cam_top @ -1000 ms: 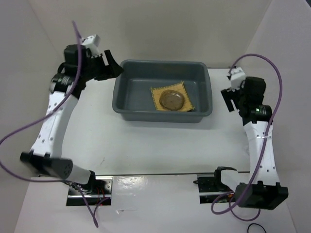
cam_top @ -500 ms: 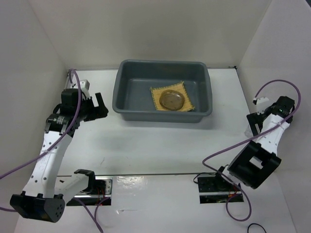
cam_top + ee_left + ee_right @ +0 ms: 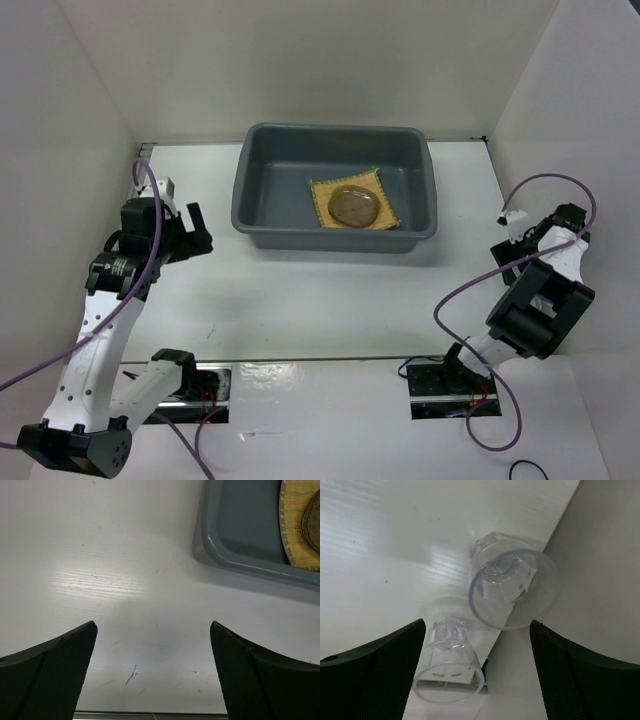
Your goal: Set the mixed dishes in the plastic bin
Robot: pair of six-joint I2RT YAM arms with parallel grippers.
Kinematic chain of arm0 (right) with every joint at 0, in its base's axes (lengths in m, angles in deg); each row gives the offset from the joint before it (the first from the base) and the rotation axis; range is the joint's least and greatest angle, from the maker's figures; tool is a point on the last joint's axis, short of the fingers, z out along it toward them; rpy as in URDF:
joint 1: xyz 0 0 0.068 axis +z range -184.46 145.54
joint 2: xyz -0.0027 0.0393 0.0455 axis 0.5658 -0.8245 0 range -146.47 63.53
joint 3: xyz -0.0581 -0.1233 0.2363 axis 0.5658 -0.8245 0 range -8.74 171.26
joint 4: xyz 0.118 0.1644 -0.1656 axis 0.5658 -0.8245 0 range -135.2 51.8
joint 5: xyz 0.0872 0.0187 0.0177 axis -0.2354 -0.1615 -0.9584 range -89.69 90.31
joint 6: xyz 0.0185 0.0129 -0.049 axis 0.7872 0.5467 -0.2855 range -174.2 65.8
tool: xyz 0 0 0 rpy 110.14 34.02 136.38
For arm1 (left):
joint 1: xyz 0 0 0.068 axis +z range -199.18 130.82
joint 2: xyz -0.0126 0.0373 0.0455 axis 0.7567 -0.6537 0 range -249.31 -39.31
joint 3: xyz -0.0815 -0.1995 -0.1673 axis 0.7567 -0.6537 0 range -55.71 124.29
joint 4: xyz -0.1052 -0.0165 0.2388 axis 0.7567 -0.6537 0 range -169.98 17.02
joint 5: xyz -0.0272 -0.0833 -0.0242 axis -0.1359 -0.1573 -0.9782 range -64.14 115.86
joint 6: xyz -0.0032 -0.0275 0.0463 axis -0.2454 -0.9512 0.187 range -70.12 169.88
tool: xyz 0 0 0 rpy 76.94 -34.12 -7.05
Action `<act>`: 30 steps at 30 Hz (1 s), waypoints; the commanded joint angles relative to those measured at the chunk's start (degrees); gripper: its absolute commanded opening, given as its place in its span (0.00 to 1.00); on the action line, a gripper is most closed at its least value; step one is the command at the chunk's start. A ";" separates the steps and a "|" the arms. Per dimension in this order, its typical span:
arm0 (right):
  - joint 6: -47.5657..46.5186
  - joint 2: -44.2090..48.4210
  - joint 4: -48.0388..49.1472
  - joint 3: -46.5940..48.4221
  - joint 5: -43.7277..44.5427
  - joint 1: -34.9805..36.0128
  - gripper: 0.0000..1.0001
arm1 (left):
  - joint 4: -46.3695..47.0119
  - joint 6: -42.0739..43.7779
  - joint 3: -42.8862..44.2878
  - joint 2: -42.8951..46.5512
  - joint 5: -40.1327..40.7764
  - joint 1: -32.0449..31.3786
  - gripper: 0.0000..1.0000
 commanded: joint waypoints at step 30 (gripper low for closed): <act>7.37 5.33 9.39 -1.69 1.23 12.34 0.84 | 2.61 0.02 -0.81 0.40 2.09 0.27 1.00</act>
